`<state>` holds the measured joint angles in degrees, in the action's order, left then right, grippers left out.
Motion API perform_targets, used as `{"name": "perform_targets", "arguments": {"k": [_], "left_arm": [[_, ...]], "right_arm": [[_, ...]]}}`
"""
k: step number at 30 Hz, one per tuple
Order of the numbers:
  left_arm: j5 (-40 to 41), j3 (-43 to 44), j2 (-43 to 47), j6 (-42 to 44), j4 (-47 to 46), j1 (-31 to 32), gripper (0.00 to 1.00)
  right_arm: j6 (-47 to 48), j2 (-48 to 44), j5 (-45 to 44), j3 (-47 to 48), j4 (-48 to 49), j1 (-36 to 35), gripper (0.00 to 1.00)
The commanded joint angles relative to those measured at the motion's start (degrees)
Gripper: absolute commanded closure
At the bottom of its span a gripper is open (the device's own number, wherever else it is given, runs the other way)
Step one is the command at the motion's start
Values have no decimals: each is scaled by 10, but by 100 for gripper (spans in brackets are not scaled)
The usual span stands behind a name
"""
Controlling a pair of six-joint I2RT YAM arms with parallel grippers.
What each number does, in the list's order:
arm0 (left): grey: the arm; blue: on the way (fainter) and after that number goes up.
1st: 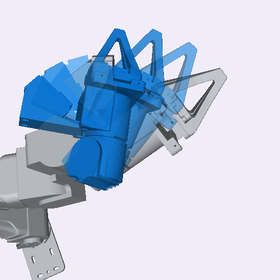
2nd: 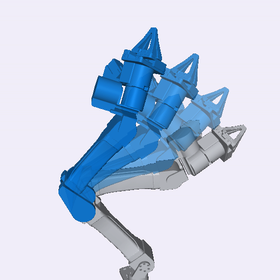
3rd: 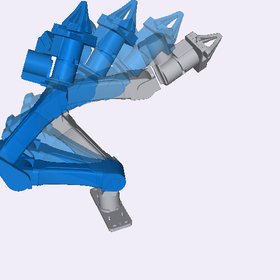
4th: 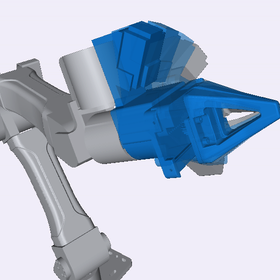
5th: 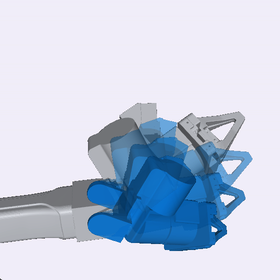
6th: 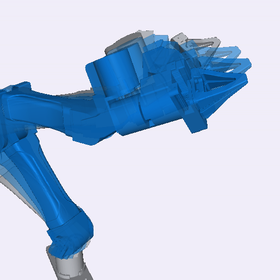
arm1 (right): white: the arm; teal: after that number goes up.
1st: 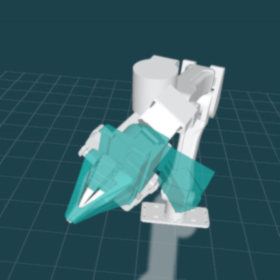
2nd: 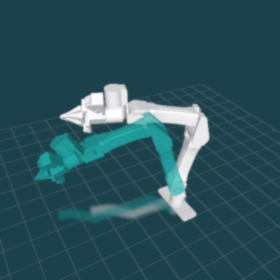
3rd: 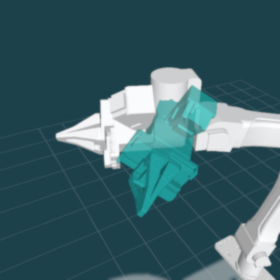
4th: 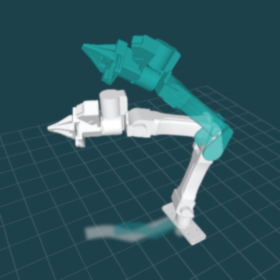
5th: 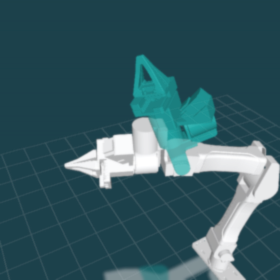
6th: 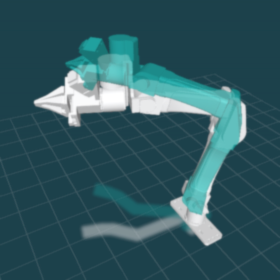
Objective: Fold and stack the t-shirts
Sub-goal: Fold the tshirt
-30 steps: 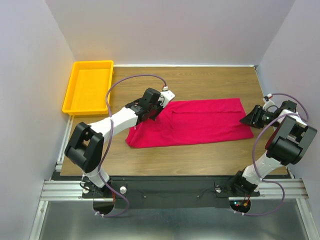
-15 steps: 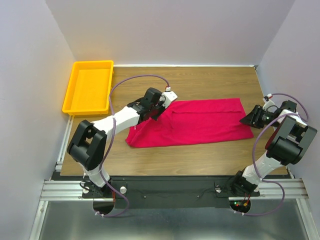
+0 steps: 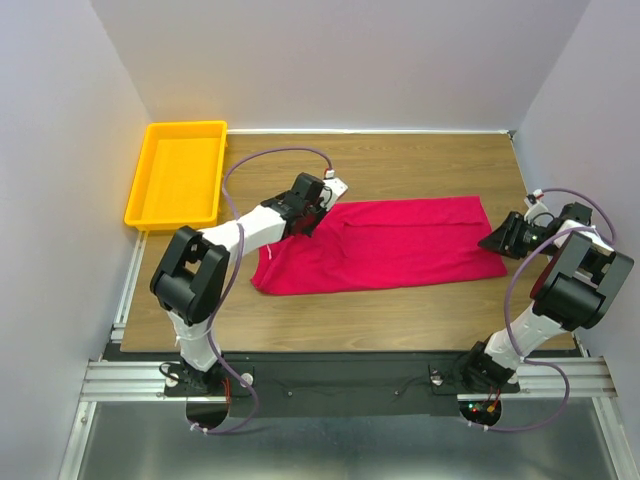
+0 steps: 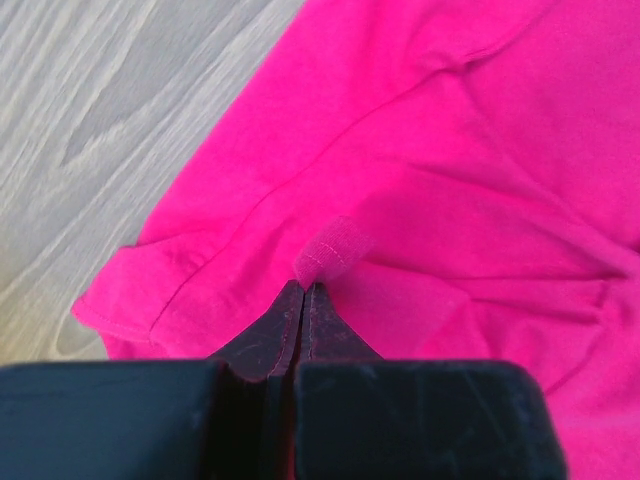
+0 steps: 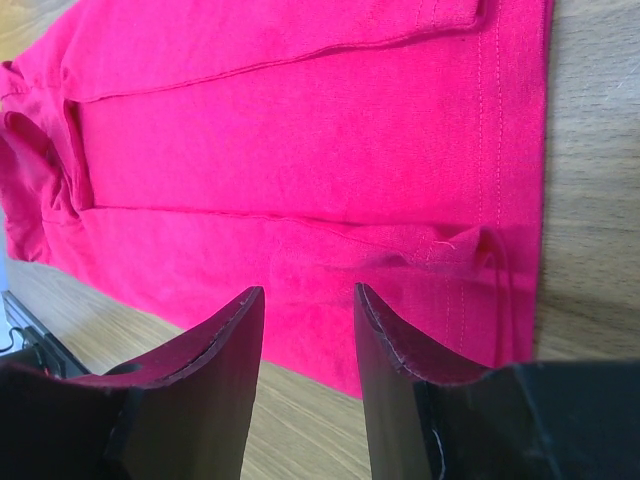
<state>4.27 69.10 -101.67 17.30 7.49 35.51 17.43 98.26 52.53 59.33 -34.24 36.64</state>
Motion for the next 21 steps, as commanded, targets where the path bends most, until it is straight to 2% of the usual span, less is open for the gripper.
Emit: {"name": "perform_targets", "arguments": {"k": [1, 2, 5, 6, 7, 11, 15, 18, 21], "left_arm": [[21, 38, -1, -17, 2, -8, 100], [23, 40, -3, -18, 2, -8, 100], [46, 54, -19, -26, 10, -11, 88], [51, 60, -25, -29, 13, -11, 88], [57, 70, -29, -35, 17, -13, 80], [84, 96, -48, -47, 36, -20, 70], [109, 112, -47, -60, 50, -27, 55], [129, 116, -23, -76, 58, -30, 54], [133, 104, 30, -102, 59, -33, 28]], "right_arm": [[10, -18, 13, -1, 10, -3, 53], [10, -18, 13, -1, 10, -3, 53], [13, -18, 12, -1, 9, -3, 53], [15, -20, 13, -1, 9, -3, 53], [15, -21, 11, -1, 9, -3, 53], [22, -25, 8, 1, 7, -4, 53], [37, -35, -5, 7, -2, -14, 53], [59, -52, -24, 13, -20, -40, 52], [90, -66, -45, 26, -44, -87, 50]]}}
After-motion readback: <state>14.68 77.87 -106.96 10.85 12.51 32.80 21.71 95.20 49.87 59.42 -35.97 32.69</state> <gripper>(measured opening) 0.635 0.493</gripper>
